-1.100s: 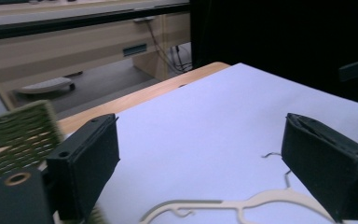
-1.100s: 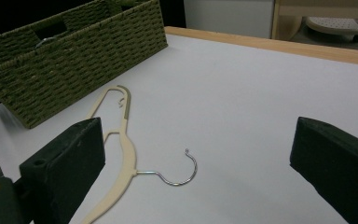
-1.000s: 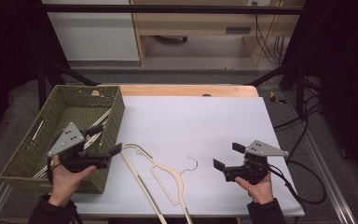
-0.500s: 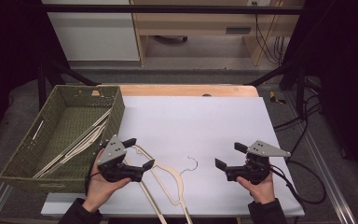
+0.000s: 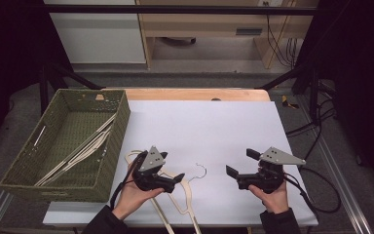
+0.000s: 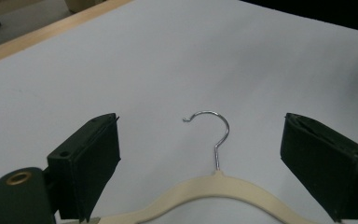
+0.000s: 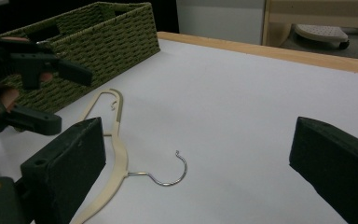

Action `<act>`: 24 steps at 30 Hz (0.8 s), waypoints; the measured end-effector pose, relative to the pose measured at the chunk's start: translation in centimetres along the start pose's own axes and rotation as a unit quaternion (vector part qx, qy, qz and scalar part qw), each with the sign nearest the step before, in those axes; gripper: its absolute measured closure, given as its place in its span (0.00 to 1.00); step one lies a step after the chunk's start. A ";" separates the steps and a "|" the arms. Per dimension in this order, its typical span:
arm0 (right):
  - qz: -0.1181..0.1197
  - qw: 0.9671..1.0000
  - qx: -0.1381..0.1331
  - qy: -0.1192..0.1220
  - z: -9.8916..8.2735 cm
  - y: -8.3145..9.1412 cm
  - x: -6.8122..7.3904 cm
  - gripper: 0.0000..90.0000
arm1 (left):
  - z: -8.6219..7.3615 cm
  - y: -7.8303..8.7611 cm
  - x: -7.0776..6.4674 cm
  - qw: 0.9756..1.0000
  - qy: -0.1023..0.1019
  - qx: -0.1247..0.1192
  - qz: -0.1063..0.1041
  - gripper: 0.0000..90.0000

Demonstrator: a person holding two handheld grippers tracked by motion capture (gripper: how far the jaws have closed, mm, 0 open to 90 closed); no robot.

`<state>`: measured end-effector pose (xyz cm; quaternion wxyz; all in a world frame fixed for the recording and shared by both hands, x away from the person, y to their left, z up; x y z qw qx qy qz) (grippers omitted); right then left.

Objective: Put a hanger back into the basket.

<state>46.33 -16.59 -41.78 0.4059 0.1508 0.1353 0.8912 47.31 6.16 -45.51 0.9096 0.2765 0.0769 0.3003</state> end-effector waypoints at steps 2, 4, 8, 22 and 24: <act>0.001 1.000 -0.001 0.000 0.0 0.0 0.0 0.05 | -0.3 -0.9 -0.4 1.000 -0.001 0.013 -0.006 0.16; 0.002 1.000 0.000 0.000 0.0 0.0 0.1 0.05 | -0.6 -1.8 -0.6 1.000 -0.006 0.025 -0.006 0.18; 0.002 1.000 0.003 0.004 -0.1 -0.1 0.0 0.05 | -1.2 -3.4 -1.3 0.999 -0.019 0.049 -0.012 0.25; 0.004 1.000 0.003 -0.001 -0.1 -0.2 0.1 0.05 | -3.6 -6.8 -1.9 0.992 -0.021 0.119 -0.037 0.58; 0.006 1.000 0.002 0.000 -0.1 -0.2 0.2 0.05 | -3.8 -7.0 -1.8 0.991 -0.018 0.124 -0.038 0.63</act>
Point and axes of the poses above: each handheld gripper's, and its own axes: y roughly backward along the jaws, z roughly out of its top, x roughly to its left, the point moved 8 cm from there along -y, roughly forward along the jaws, and after that the axes turned 1 degree about x, right-handed, at the moved point
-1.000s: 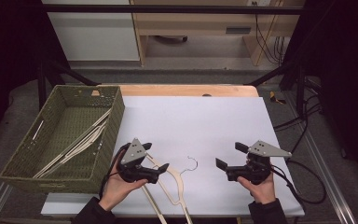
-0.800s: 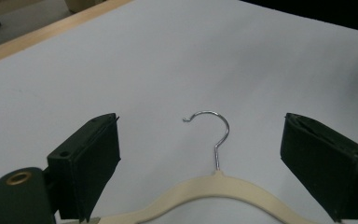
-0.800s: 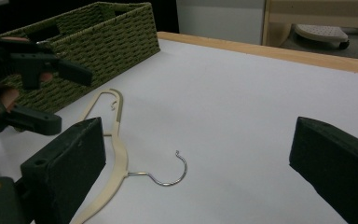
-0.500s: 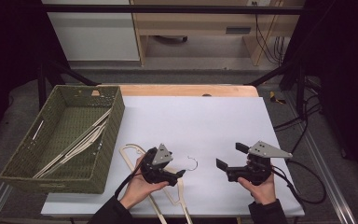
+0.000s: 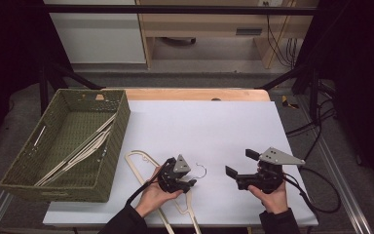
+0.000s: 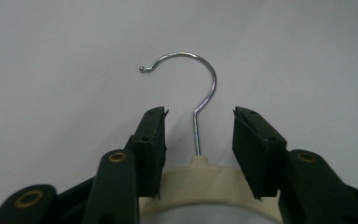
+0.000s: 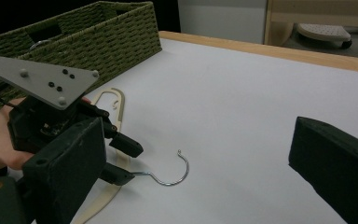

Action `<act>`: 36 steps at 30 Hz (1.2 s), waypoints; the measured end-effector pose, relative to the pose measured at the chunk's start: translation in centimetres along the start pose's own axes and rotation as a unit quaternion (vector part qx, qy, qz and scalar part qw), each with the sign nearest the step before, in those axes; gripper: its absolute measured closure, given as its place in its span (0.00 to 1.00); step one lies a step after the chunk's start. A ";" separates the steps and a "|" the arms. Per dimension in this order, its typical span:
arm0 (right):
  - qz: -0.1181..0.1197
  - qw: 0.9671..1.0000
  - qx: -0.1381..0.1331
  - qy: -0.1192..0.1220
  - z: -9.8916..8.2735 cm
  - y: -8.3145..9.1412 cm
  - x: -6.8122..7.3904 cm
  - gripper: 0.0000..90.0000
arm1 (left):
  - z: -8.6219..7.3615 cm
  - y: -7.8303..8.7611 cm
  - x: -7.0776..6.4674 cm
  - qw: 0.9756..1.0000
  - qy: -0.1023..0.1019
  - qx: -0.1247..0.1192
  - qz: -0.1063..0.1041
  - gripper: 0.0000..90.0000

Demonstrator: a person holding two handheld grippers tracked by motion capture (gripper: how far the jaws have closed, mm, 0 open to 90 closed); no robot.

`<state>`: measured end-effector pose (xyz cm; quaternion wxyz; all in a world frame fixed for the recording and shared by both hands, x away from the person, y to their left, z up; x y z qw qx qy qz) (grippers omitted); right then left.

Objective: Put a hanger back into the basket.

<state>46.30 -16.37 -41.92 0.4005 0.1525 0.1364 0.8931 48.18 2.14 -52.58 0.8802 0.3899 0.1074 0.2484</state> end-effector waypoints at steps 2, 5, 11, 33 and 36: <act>0.000 1.000 0.002 0.004 -0.1 0.0 -0.1 0.05 | -0.2 -0.2 0.0 1.000 -0.001 0.008 -0.002 0.67; -0.001 1.000 0.002 0.004 -0.1 0.0 0.0 0.05 | -0.4 -0.5 -0.1 1.000 -0.005 0.014 0.001 0.73; 0.001 1.000 0.001 0.003 0.0 -0.1 0.0 0.05 | -0.2 -0.7 -0.2 1.000 0.001 0.014 0.000 0.83; 0.035 0.999 0.028 -0.002 -1.3 -1.4 1.8 0.06 | -0.1 -0.6 -0.1 0.998 0.062 0.017 0.006 0.99; 0.046 0.998 0.034 -0.002 -1.6 -1.8 2.5 0.07 | 0.1 -0.1 -0.2 0.998 0.059 0.010 0.008 0.99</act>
Point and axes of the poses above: each handheld gripper's, and its own axes: y roughly backward along the jaws, z roughly out of its top, x roughly to its left, the point moved 8 cm from there along -y, roughly forward along the jaws, and after that the axes turned 1 degree about x, right-handed, at the moved point
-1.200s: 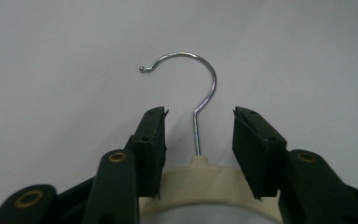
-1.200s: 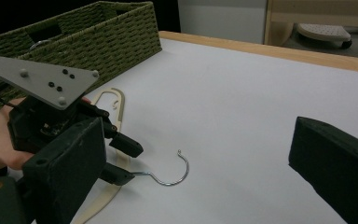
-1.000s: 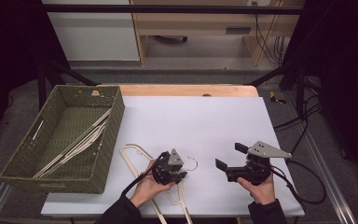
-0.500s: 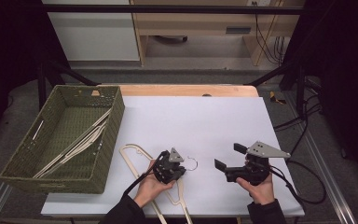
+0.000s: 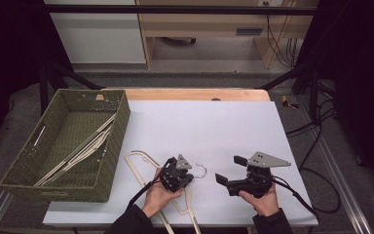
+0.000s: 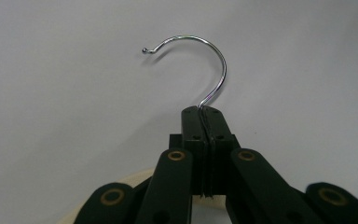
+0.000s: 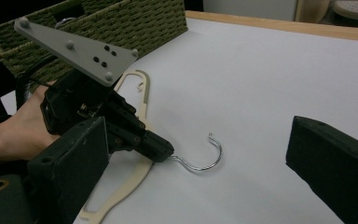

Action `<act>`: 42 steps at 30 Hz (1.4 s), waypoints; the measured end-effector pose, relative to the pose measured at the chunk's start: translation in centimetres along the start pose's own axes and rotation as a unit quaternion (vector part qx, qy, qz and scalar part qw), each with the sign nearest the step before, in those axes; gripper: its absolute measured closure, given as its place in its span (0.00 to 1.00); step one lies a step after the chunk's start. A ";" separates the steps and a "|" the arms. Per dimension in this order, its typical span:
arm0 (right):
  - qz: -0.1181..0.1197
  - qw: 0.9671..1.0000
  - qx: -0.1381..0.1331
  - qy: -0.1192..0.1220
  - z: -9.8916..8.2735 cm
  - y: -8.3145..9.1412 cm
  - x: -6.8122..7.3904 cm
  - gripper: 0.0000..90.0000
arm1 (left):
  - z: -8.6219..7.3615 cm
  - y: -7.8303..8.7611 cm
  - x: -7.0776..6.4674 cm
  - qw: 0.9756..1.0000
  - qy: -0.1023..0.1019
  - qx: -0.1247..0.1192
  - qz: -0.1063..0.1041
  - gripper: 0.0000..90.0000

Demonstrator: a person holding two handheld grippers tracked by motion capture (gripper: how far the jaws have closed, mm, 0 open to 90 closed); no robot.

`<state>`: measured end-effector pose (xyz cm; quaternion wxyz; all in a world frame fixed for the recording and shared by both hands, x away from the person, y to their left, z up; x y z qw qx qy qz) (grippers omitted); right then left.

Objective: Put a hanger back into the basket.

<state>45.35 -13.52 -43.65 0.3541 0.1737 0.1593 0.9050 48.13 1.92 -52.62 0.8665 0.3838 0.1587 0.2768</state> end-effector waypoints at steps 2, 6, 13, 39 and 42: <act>0.010 1.000 0.004 0.001 -0.2 -0.3 0.4 0.07 | 0.2 0.4 0.0 1.000 0.000 -0.007 -0.001 0.99; 0.024 1.000 0.010 -0.007 -0.7 -0.9 1.1 0.09 | 0.5 1.2 0.0 1.000 -0.003 -0.022 0.000 0.99; 0.053 0.997 0.047 -0.015 -2.7 -3.1 2.2 0.15 | 0.6 1.8 -0.1 0.999 -0.007 -0.033 0.006 0.99; 0.091 0.986 0.128 -0.055 -6.5 -8.6 5.4 0.41 | 0.8 2.7 0.0 0.998 -0.007 -0.054 0.007 0.99; 0.098 0.984 0.138 -0.059 -6.8 -9.1 5.6 0.49 | 0.8 2.9 0.0 0.999 -0.010 -0.053 0.006 0.99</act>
Point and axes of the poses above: each handheld gripper's, and its own axes: y roughly backward along the jaws, z roughly out of its top, x roughly to its left, the point moved 8 cm from there along -y, roughly forward along the jaws, and after that the axes turned 1 degree about x, right-handed, at the moved point
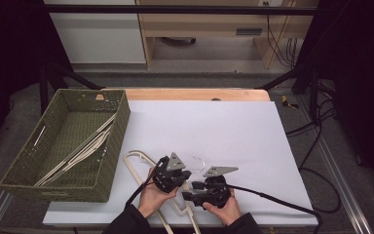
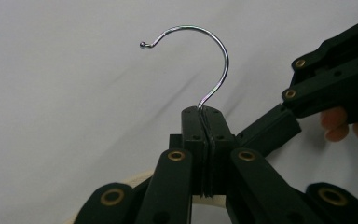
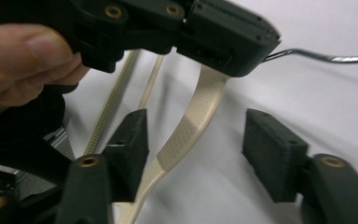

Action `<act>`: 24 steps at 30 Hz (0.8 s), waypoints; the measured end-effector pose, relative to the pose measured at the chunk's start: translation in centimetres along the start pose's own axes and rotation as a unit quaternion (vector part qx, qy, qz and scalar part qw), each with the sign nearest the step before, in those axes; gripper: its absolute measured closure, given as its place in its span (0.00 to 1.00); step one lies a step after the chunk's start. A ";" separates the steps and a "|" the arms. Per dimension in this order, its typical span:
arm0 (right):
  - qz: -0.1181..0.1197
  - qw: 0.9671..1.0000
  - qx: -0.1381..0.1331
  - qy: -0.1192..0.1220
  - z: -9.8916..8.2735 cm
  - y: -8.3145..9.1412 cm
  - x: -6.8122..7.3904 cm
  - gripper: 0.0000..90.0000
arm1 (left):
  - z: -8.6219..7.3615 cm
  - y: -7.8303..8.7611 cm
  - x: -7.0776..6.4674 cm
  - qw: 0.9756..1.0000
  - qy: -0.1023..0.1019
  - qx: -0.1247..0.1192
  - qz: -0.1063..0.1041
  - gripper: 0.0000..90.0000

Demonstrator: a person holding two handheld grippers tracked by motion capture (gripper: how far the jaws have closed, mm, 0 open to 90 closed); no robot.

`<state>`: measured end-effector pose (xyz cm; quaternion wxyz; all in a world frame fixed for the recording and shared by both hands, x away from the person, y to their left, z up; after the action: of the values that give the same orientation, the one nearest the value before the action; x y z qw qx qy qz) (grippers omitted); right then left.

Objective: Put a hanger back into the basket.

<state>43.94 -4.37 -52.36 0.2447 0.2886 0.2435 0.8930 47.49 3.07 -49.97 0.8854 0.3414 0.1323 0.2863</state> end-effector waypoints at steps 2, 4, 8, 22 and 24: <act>0.008 1.000 0.003 -0.011 -0.1 -0.4 0.1 0.55 | 0.0 0.1 0.0 1.000 -0.001 -0.001 0.000 0.99; 0.014 1.000 0.006 -0.015 -0.1 -0.6 0.0 0.60 | 0.0 0.1 0.0 1.000 0.000 -0.003 0.001 0.99; 0.028 0.999 0.008 -0.027 -0.1 -0.8 0.1 0.70 | 0.0 0.1 0.0 1.000 0.001 -0.003 0.000 0.99; 0.050 0.996 0.003 -0.071 0.7 -0.3 0.4 0.82 | 0.8 1.9 0.4 0.999 0.016 -0.033 -0.018 0.96; 0.048 0.996 -0.002 -0.069 0.9 -0.1 0.3 0.83 | 1.2 2.9 0.9 0.999 0.020 -0.044 -0.015 0.89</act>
<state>44.36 -3.84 -51.66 0.2186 0.3602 0.2105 0.8821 47.47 4.72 -47.15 0.9010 0.2943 0.1418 0.2855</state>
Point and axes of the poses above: each handheld gripper's, and its own axes: y roughly backward along the jaws, z roughly out of its top, x roughly to its left, the point moved 8 cm from there along -y, roughly forward along the jaws, and after that the axes turned 1 degree about x, right-handed, at the moved point
